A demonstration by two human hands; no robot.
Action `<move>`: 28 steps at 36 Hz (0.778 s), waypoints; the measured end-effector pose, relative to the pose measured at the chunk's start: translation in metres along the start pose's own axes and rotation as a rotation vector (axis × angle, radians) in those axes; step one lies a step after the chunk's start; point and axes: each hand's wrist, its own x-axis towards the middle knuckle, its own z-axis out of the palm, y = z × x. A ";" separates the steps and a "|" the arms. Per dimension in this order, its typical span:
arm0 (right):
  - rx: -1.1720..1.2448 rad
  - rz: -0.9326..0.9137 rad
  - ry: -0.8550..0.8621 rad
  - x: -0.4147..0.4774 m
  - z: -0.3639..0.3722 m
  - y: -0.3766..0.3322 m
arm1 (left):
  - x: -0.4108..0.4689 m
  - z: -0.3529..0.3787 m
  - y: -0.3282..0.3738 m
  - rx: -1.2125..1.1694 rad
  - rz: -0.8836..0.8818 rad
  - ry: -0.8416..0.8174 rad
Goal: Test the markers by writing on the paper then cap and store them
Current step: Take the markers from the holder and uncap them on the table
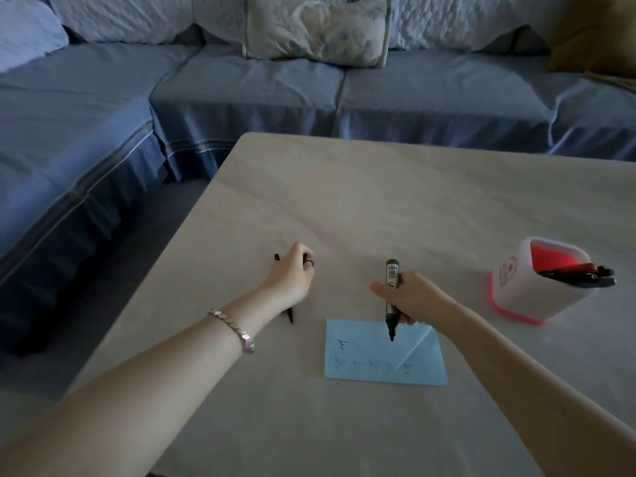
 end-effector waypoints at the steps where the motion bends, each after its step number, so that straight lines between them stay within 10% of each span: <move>1: -0.048 -0.029 0.014 0.004 0.000 -0.004 | 0.005 0.000 -0.001 0.014 0.005 0.003; 28: -0.213 -0.111 0.164 0.056 0.059 -0.049 | 0.018 0.000 -0.031 0.482 0.139 -0.028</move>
